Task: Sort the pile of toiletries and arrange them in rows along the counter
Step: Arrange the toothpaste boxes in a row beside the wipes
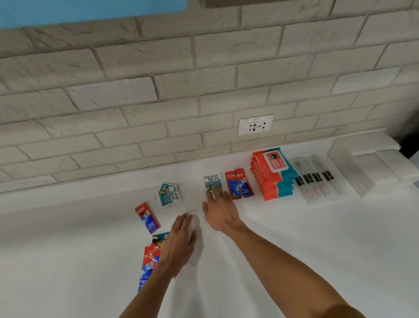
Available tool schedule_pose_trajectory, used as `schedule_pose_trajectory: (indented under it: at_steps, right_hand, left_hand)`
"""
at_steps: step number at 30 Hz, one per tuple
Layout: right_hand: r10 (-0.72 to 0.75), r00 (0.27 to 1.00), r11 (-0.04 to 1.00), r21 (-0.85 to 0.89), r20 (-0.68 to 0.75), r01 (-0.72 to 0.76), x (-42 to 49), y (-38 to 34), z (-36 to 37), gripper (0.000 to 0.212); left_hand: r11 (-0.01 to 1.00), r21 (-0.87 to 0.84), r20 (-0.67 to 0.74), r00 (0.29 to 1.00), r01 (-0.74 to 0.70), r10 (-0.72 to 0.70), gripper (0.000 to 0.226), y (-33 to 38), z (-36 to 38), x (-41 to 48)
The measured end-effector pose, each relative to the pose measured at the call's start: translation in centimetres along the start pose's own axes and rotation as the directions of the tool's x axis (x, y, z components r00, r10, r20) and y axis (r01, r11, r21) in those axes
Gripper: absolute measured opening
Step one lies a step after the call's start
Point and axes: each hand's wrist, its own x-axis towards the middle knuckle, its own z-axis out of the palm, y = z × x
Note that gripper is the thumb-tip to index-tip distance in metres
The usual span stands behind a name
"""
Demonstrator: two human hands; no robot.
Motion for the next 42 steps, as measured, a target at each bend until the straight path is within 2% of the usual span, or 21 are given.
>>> schedule_pose_trajectory:
  at_steps: [2,6,10,13,17,21,25,29,32,36,39,42]
  right_hand:
    - [-0.007,1.0,0.998,0.068,-0.013,0.007,-1.5,-0.9,0.3,0.054]
    - [-0.001,1.0,0.979,0.201,-0.027,0.007,-5.8,-3.5,0.8,0.048]
    - [-0.042,0.998,0.961,0.272,-0.055,0.056,-10.5,-7.1,1.7,0.039]
    - [-0.097,0.994,0.954,0.278,-0.056,0.109,-13.8,-10.0,2.9,0.036]
    - [-0.145,0.988,0.956,0.249,-0.052,0.154,-17.0,-11.9,5.8,0.041]
    - [-0.104,0.991,0.959,0.257,-0.083,0.122,-19.3,-13.2,7.9,0.061]
    - [-0.06,0.99,0.966,0.244,-0.128,0.09,-20.8,-14.0,8.6,0.062]
    - [-0.01,0.986,0.97,0.238,-0.167,0.05,-21.8,-14.8,8.7,0.062]
    - [0.04,0.986,0.963,0.271,-0.165,0.006,-22.3,-15.2,8.7,0.057]
    - [0.103,0.973,0.959,0.281,-0.209,-0.041,-22.4,-14.9,9.0,0.047]
    - [0.226,0.96,0.881,0.456,-0.163,-0.129,-21.8,-14.1,8.3,0.038]
    - [0.383,0.912,0.672,0.722,-0.147,-0.166,-21.5,-13.0,6.5,0.026]
  left_hand:
    - [0.998,-0.037,-0.055,0.997,0.043,-0.045,0.051,-0.4,-1.2,-0.6]
    - [0.963,-0.11,-0.098,0.962,0.244,-0.255,0.039,-3.3,-3.5,-2.2]
    - [0.937,-0.164,-0.141,0.933,0.307,-0.331,0.029,-6.9,-4.6,-4.6]
    - [0.922,-0.138,-0.118,0.919,0.361,-0.377,0.032,-8.6,-4.8,-6.1]
    - [0.929,-0.081,-0.077,0.927,0.36,-0.366,0.038,-8.5,-4.8,-6.9]
    - [0.947,-0.036,-0.062,0.945,0.319,-0.321,0.03,-8.5,-4.9,-7.1]
    - [0.947,-0.068,-0.058,0.946,0.314,-0.318,0.03,-8.8,-5.2,-6.9]
    - [0.942,-0.208,-0.051,0.959,0.263,-0.278,0.02,-8.5,-5.9,-6.8]
    - [0.896,-0.372,0.021,0.968,0.241,-0.252,0.017,-7.5,-6.6,-7.0]
    - [0.859,-0.475,0.029,0.979,0.192,-0.203,0.017,-6.3,-7.1,-7.4]
    - [0.791,-0.588,0.055,0.984,0.171,-0.172,0.018,-4.8,-7.8,-7.4]
    - [0.718,-0.678,0.097,0.987,0.158,-0.125,0.017,-2.8,-8.4,-6.9]
